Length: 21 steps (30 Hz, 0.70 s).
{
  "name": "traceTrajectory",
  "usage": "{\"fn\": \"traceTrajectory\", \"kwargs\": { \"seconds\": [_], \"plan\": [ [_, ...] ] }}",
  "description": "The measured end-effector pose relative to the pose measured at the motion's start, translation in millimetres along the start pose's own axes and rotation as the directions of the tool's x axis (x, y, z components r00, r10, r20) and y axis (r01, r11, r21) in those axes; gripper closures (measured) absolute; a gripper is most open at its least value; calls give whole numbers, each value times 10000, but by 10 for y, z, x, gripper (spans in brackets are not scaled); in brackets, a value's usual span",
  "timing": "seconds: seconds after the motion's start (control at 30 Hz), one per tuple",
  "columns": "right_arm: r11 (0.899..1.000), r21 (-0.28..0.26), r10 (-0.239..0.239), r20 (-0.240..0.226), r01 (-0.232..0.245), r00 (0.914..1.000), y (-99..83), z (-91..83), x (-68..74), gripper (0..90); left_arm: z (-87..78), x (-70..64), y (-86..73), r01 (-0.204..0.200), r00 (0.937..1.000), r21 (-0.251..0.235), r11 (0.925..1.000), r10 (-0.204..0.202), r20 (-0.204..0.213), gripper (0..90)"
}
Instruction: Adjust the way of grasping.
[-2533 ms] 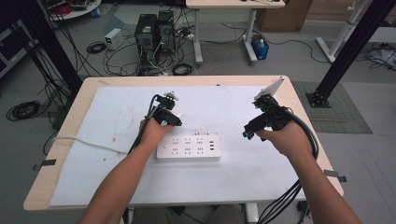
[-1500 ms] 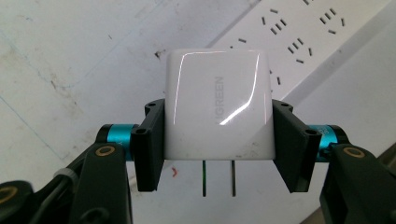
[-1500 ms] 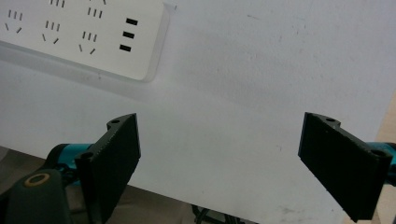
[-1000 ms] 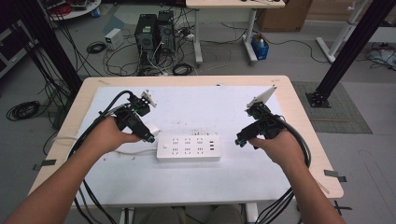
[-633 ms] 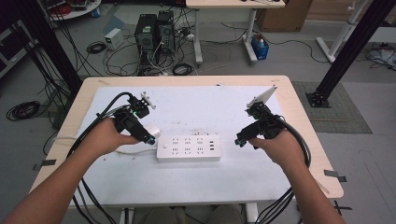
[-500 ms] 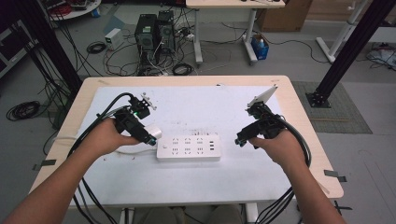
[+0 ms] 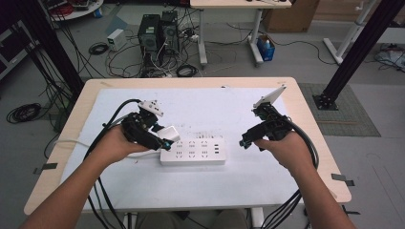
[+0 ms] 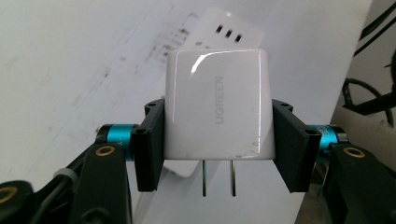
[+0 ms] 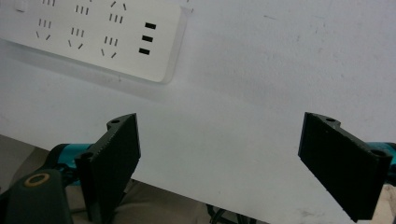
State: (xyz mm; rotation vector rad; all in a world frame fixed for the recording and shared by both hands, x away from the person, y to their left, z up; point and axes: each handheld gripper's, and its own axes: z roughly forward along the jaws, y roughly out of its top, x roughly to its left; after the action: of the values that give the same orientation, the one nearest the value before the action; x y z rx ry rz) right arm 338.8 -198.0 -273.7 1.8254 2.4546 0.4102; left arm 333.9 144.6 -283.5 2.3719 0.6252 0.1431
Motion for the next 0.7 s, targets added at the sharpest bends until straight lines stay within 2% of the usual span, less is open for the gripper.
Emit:
{"fn": "traceTrajectory", "kwargs": {
  "seconds": [0.07, 0.13, 0.23, 0.37, 0.5, 0.6, 0.7],
  "plan": [
    [10000, -29, 23, 1, -23, 10000, 2, -5, 2, 123, -6, -24, 3, -293, 9995, -440, 9986, 300, 139, 426],
    [10000, -37, 71, -50, -72, 10000, 5, -8, 1, 123, 4, -56, 0, -381, 9986, -826, 9959, 410, 337, 425],
    [10000, 14, 74, -68, -74, 9999, 8, -10, -8, 123, 12, -88, -12, -710, 9937, -1286, 9892, 813, 772, 426],
    [9998, -17, 206, -259, -206, 9995, 11, -10, -20, 123, 30, -141, -40, -1053, 9828, -2007, 9740, 1327, 1286, 425],
    [9996, -61, 289, -436, -292, 9986, 7, -9, -22, 123, 79, -176, -54, -1512, 9692, -2308, 9612, 1901, 1565, 426],
    [9996, -31, 295, -534, -298, 9981, 3, -10, -22, 123, 103, -181, -59, -1635, 9639, -2501, 9543, 2085, 1654, 426],
    [9991, -23, 416, -869, -419, 9954, 1, -16, -23, 123, 116, -179, -70, -1829, 9534, -2724, 9446, 2381, 1855, 426]
  ]
}}
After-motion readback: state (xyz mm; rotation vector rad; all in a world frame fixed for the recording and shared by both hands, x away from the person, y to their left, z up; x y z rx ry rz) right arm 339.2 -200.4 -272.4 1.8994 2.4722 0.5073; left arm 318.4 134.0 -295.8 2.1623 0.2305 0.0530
